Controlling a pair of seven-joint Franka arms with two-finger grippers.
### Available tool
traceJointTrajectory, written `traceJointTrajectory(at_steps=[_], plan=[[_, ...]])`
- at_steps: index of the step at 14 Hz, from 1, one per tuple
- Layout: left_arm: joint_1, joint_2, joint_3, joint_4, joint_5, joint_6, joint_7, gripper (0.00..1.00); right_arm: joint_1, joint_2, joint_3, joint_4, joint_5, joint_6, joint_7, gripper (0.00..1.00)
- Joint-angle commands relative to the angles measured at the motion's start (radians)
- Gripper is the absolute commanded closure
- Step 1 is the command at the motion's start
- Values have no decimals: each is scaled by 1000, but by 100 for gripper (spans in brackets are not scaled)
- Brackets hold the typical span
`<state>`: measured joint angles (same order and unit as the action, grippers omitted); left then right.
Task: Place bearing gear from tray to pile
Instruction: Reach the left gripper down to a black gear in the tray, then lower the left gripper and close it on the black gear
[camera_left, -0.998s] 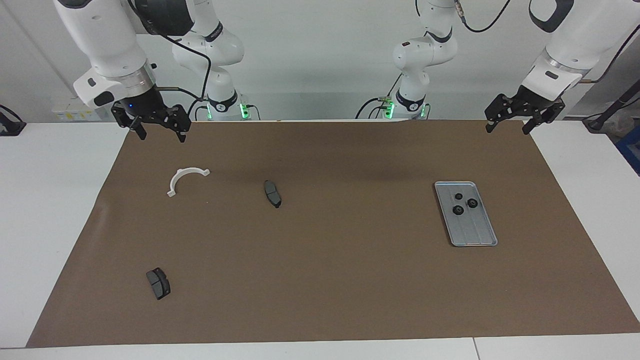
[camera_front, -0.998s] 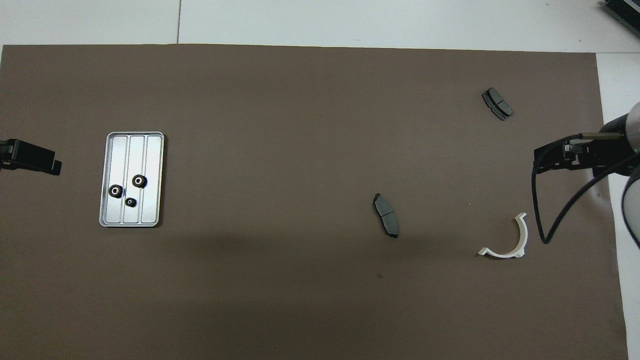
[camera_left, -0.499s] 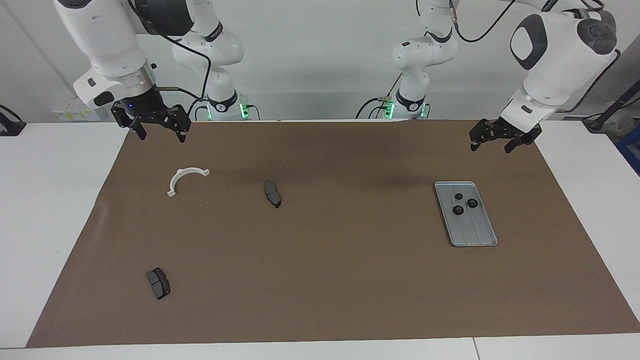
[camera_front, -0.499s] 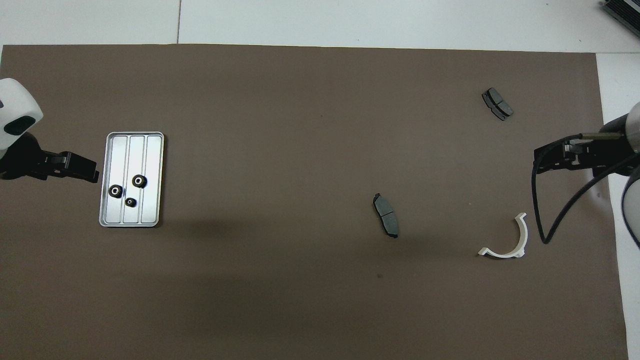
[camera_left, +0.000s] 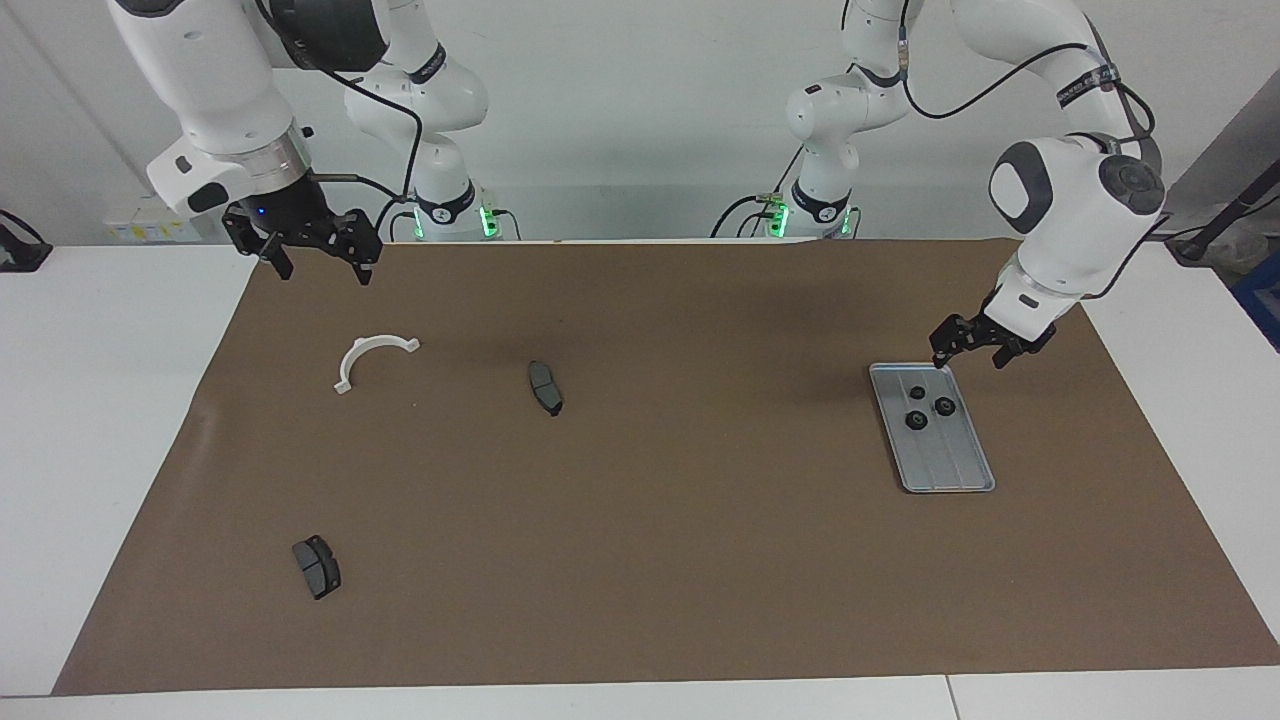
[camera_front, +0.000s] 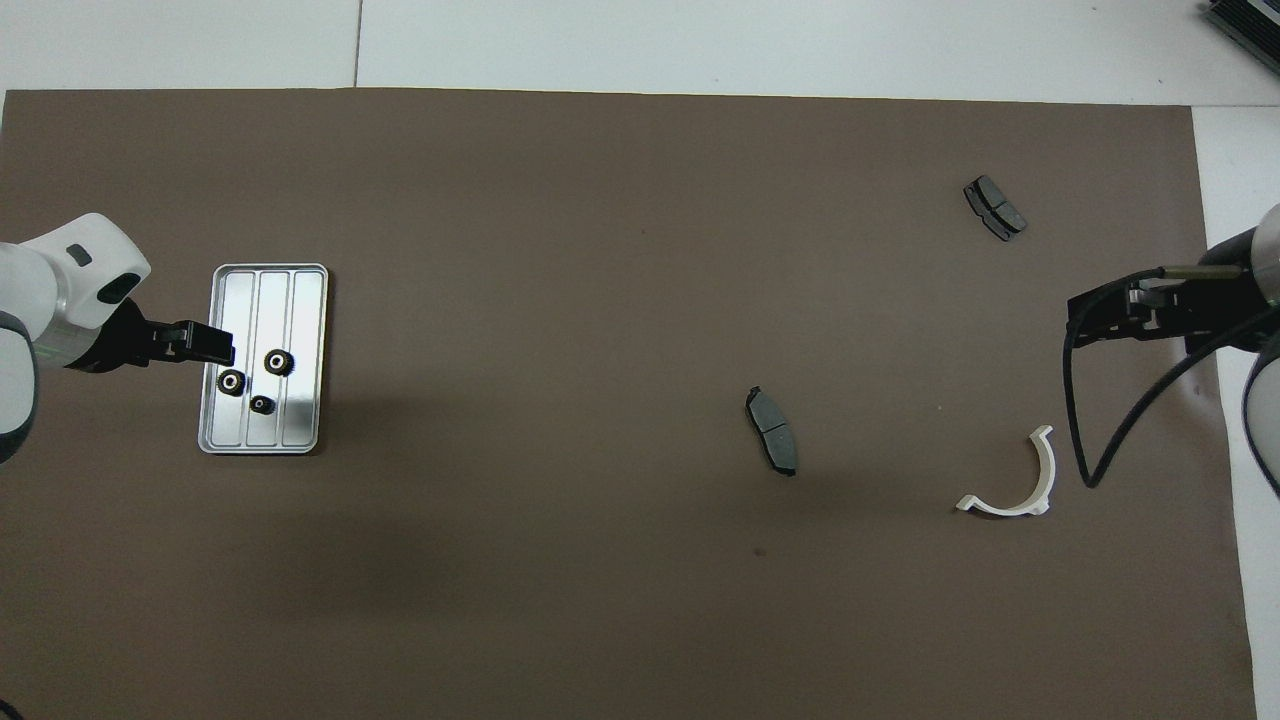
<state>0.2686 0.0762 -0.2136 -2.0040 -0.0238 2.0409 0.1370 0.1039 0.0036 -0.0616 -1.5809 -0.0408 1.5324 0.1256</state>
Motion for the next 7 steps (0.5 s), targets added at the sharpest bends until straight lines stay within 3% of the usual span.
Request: traceJointTrajectory(at_steps=[1, 4, 7], plan=[[14, 43, -4, -27, -10, 57, 38, 0, -3, -8, -4, -8, 27, -5, -31, 0], [12, 60, -4, -99, -8, 166, 33, 0, -6, -8, -4, -8, 27, -5, -31, 0], [9, 60, -4, -151, -8, 194, 32, 0, -6, -8, -4, -8, 27, -5, -31, 0]])
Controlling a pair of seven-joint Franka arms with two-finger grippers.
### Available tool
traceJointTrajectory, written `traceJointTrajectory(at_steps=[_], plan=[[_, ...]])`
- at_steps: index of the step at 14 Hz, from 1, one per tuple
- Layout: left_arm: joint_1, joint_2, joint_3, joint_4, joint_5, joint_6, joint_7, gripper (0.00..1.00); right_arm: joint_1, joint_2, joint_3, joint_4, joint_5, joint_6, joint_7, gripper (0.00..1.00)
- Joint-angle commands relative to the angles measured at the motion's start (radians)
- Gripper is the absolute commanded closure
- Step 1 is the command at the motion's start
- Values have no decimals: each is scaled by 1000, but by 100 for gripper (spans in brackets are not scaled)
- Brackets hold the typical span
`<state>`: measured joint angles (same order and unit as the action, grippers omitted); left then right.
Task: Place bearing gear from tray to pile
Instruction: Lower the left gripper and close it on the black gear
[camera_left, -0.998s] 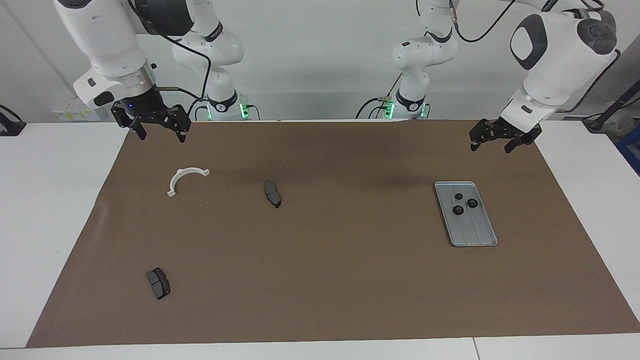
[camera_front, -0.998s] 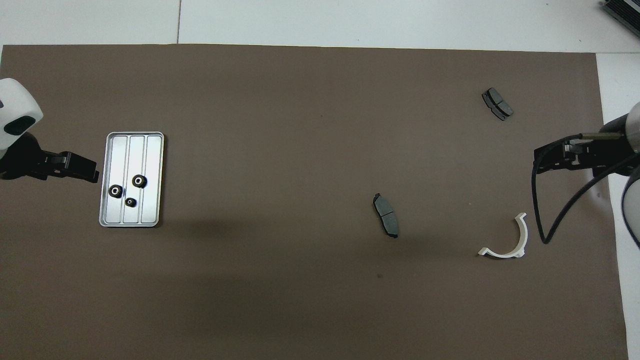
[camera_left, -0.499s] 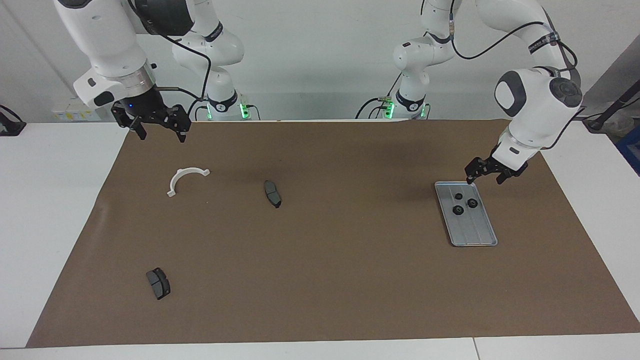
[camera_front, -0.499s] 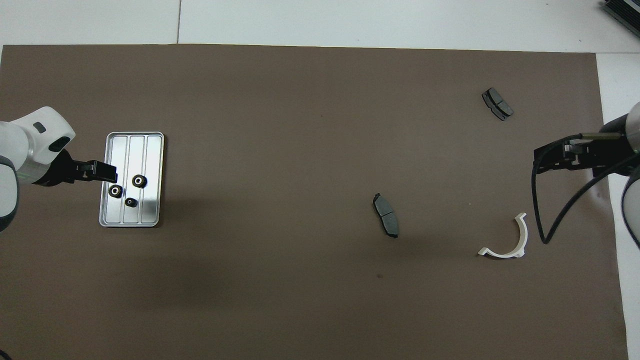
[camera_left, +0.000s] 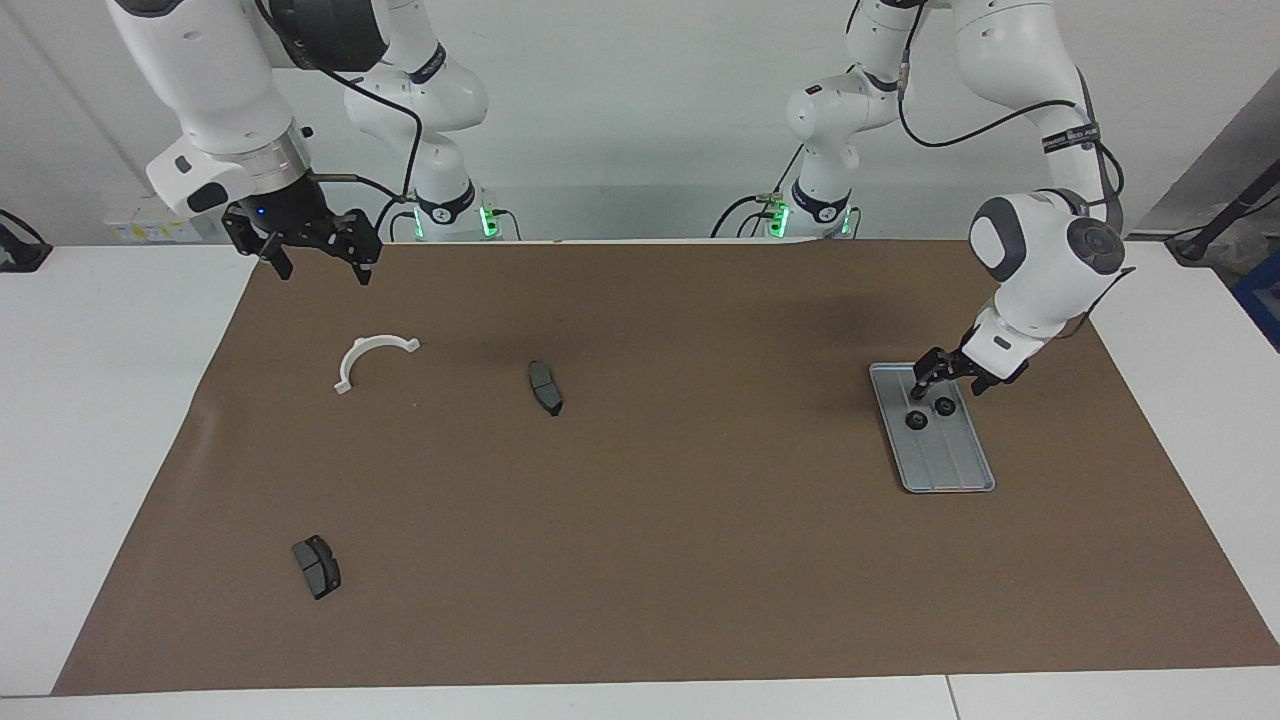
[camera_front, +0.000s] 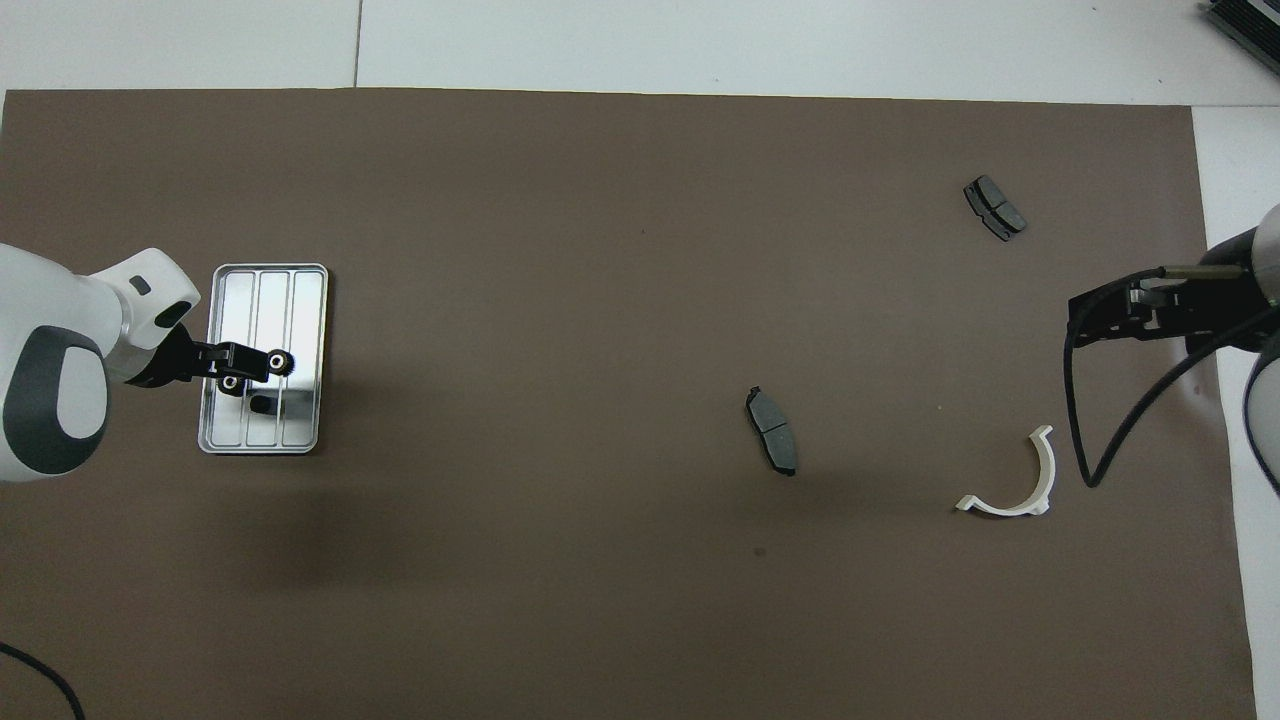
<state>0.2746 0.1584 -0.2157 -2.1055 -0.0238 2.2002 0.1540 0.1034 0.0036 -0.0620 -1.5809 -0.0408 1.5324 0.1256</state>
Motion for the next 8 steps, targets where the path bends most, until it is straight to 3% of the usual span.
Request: traceJointTrajectory(at_steps=[1, 8], plan=[[-3, -23, -2, -60, -8, 35, 9, 0, -5, -8, -4, -8, 27, -5, -31, 0], [-29, -39, -2, -126, -8, 33, -39, 11, -2, -8, -4, -8, 27, -5, -31, 0]])
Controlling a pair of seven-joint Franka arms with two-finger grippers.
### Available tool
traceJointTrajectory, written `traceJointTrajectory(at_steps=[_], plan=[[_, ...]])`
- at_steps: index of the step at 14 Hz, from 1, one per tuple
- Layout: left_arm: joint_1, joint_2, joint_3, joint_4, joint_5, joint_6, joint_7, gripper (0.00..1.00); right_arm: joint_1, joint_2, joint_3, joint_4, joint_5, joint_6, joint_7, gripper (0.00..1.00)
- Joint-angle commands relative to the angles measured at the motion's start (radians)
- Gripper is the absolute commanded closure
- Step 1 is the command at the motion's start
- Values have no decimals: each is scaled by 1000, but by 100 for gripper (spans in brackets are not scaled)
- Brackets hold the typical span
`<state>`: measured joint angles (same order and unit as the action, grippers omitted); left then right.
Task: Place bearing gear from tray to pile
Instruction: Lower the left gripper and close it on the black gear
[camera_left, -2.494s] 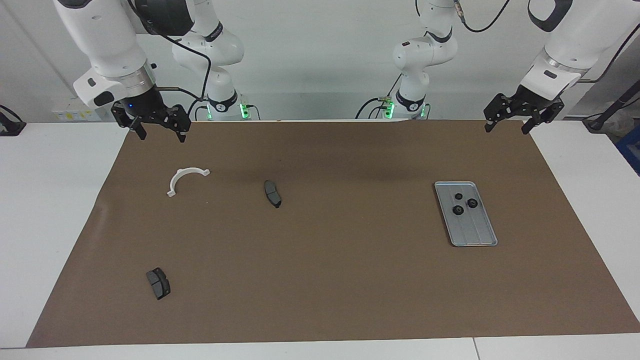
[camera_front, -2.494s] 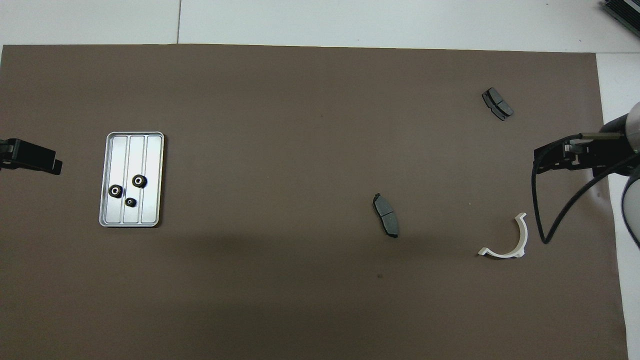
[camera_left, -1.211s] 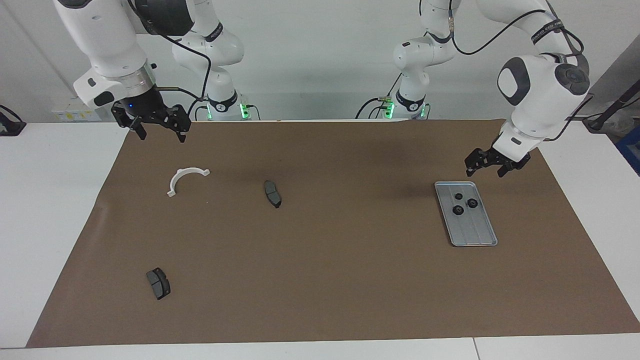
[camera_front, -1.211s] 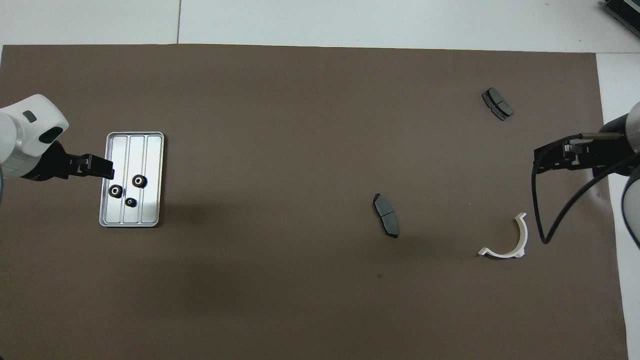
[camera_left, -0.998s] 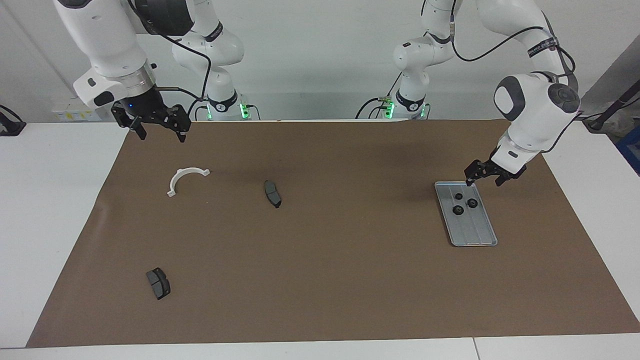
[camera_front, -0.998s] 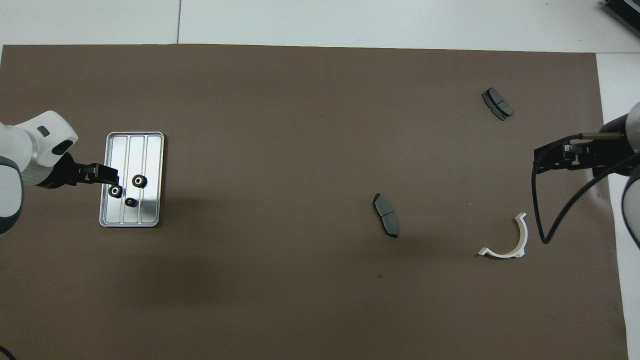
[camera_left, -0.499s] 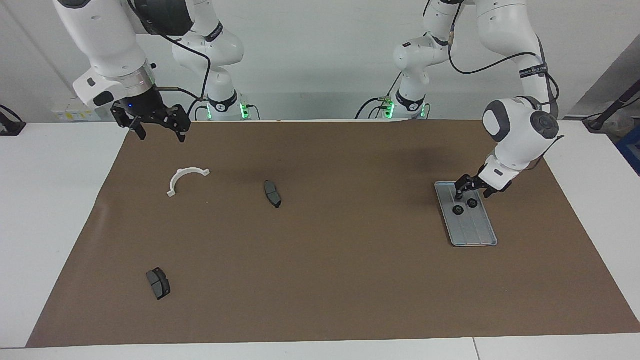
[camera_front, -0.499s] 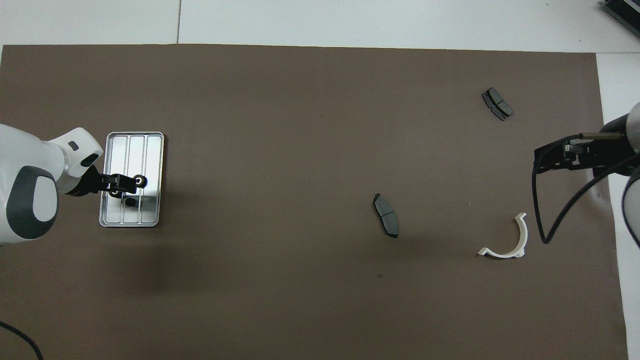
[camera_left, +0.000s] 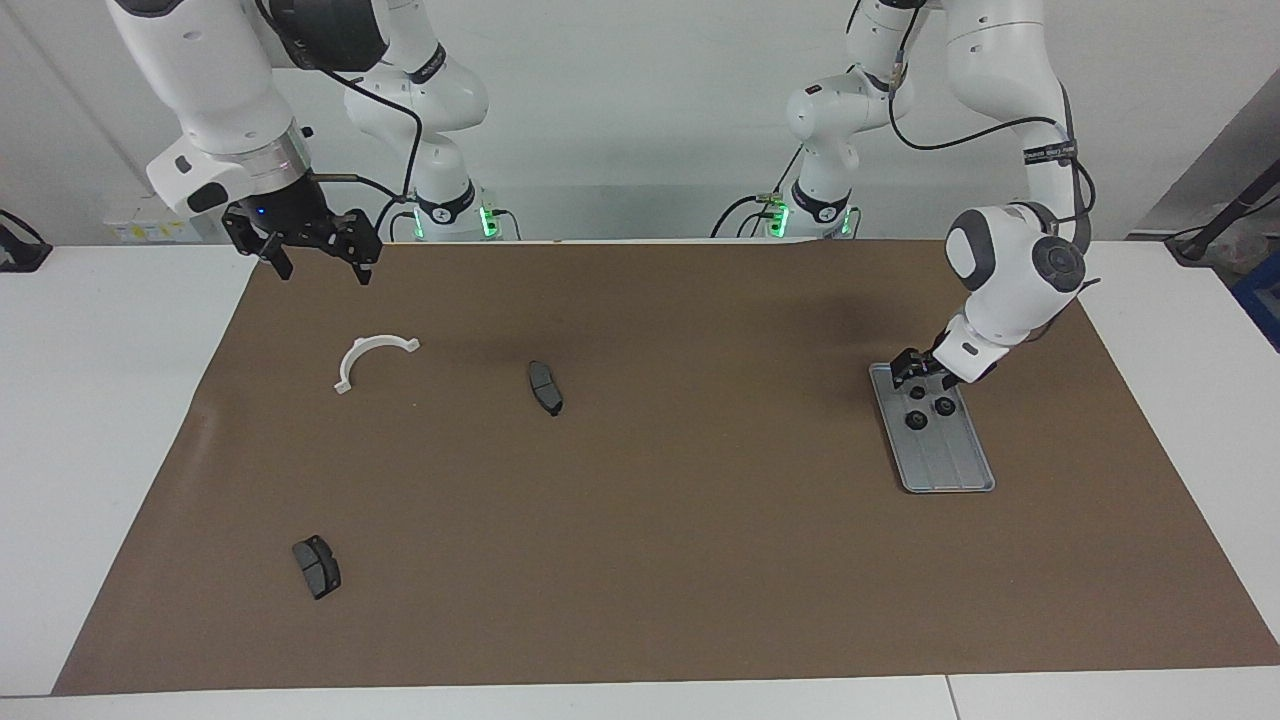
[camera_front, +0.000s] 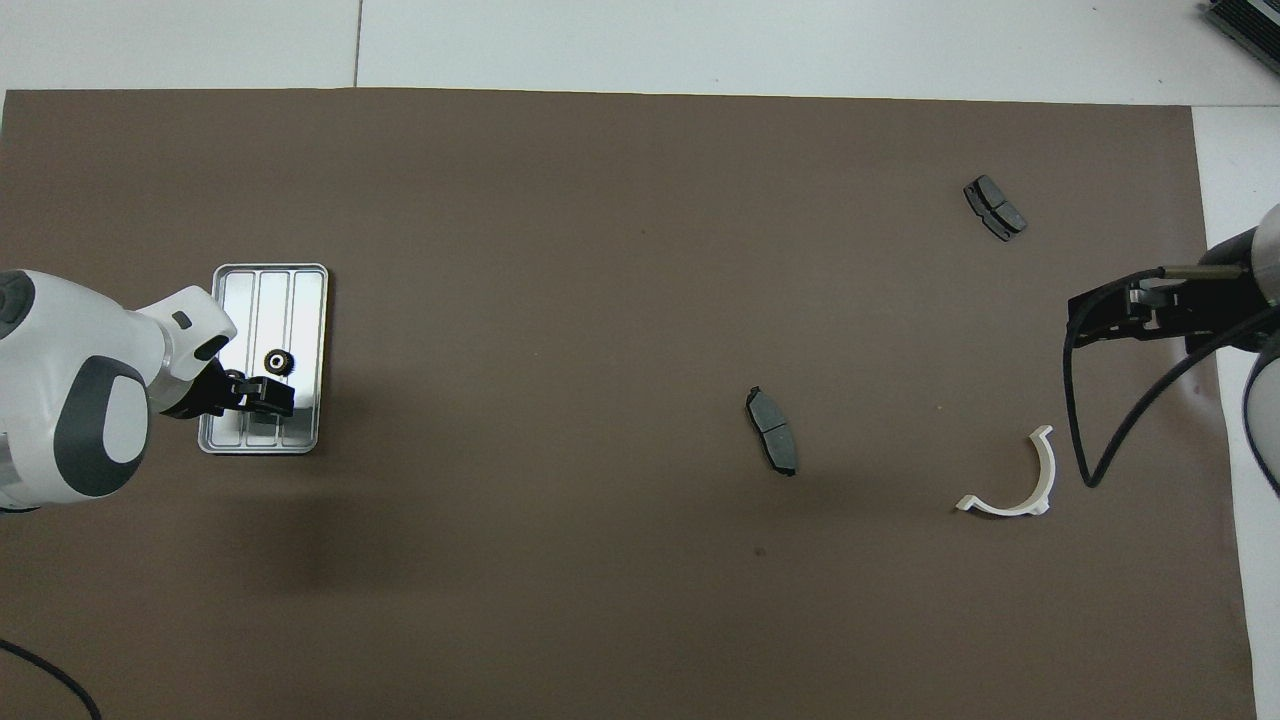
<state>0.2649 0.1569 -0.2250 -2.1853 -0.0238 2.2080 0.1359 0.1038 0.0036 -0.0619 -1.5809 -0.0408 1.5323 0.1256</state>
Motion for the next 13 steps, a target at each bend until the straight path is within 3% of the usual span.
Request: traceJointTrajectory(at_steps=[1, 13], plan=[[-21, -36, 7, -48, -8, 25, -41, 13, -3, -8, -4, -8, 27, -6, -32, 0], [-29, -31, 7, -54, -7, 21, -65, 38, 0, -8, -4, -8, 25, -5, -32, 0]])
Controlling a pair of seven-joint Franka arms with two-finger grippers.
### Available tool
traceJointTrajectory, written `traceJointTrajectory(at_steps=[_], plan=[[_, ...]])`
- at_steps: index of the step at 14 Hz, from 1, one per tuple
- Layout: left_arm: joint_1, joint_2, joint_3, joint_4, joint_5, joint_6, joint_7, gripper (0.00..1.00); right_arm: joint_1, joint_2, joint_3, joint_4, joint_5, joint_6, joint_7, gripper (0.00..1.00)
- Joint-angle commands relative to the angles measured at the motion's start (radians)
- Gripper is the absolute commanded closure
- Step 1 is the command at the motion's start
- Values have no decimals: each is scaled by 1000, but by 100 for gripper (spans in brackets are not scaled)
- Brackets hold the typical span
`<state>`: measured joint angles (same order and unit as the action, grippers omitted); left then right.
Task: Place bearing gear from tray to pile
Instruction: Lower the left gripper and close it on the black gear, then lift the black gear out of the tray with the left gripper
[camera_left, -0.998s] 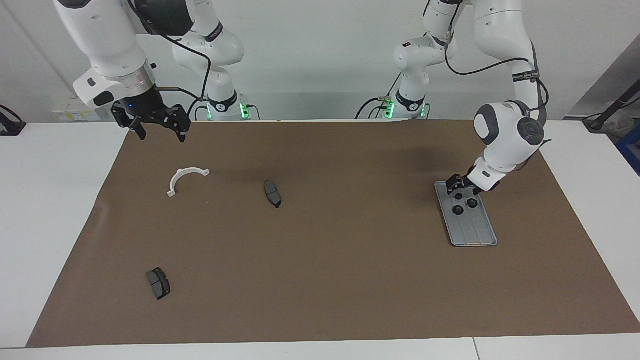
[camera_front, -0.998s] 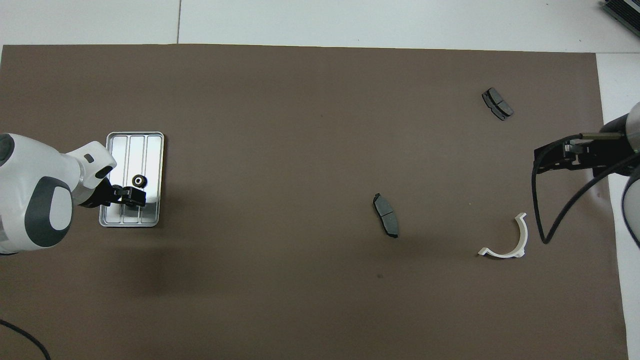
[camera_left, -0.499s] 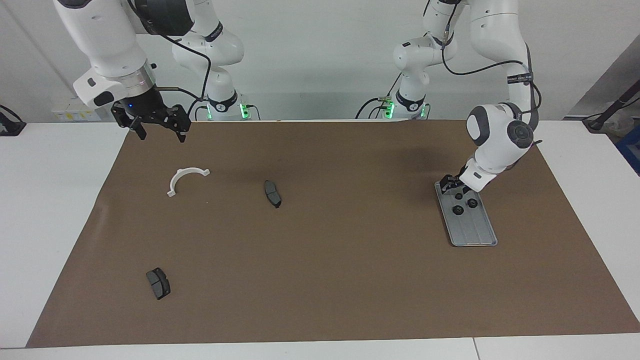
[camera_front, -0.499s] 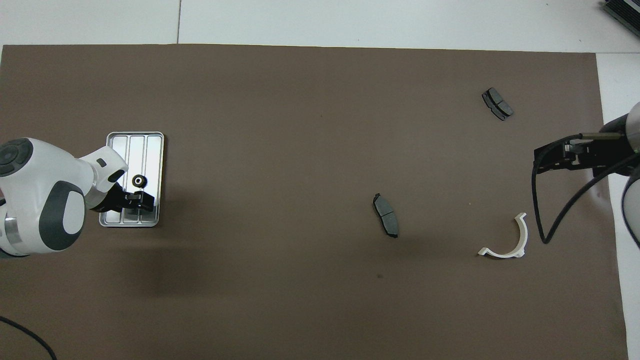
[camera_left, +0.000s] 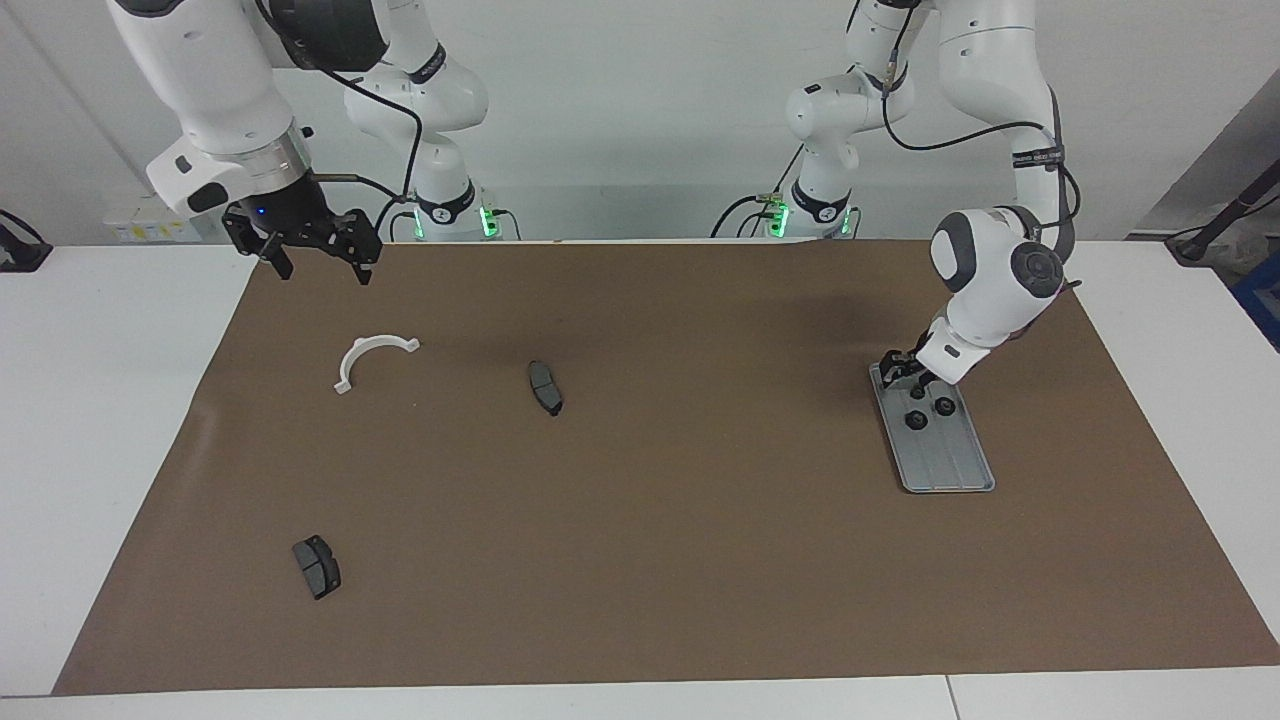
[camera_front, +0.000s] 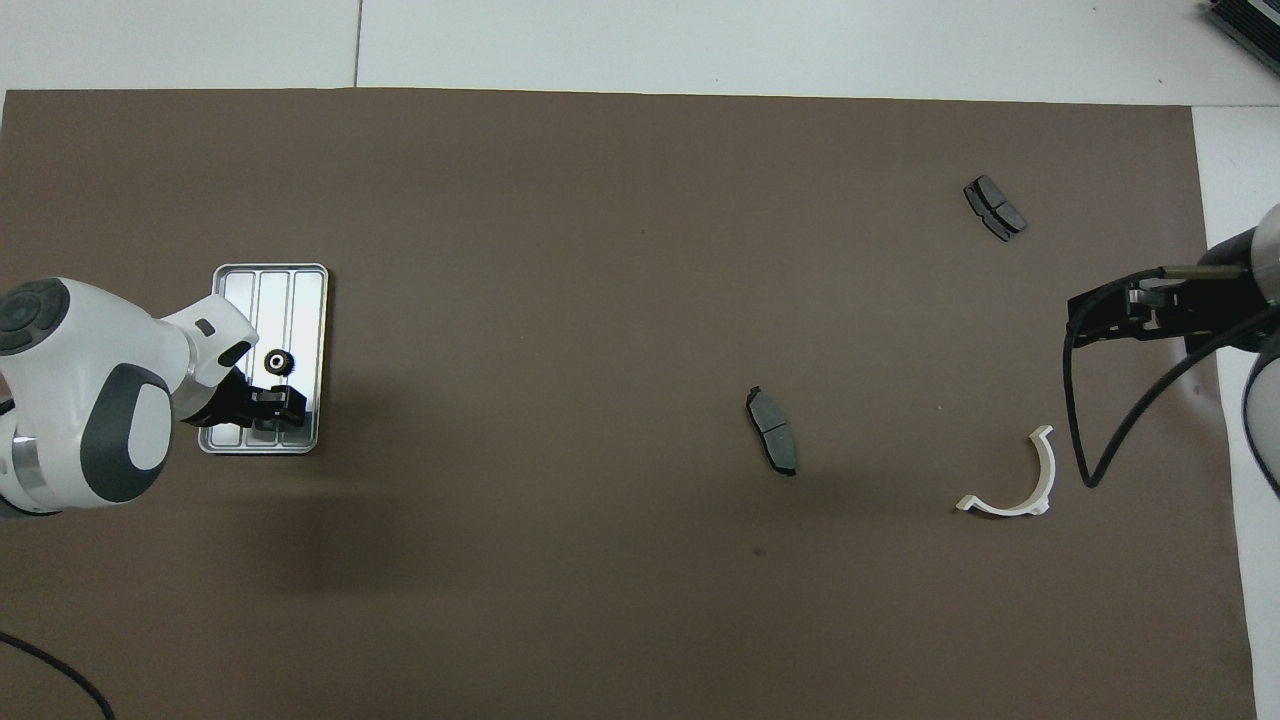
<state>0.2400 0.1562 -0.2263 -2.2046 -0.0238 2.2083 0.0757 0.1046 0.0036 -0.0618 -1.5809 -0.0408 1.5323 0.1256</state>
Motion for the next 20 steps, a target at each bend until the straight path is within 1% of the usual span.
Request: traceJointTrajectory(at_steps=[1, 7, 8, 9, 12, 20], plan=[[1, -29, 8, -35, -7, 25, -4, 38, 0, -8, -3, -8, 25, -5, -31, 0], [7, -26, 8, -35, -5, 47, -10, 38, 1, -8, -3, -8, 25, -3, -31, 0], [7, -26, 8, -35, -5, 53, -11, 39, 1, -8, -3, -8, 25, -3, -31, 0], [8, -26, 8, -35, -5, 54, -11, 42, 1, -8, -3, -8, 25, -1, -31, 0], [8, -23, 10, -35, -5, 82, -34, 44, 1, -8, -3, -8, 25, 0, -31, 0], [25, -21, 10, -37, -4, 116, -56, 53, 1, -8, -3, -8, 25, 6, -31, 0]])
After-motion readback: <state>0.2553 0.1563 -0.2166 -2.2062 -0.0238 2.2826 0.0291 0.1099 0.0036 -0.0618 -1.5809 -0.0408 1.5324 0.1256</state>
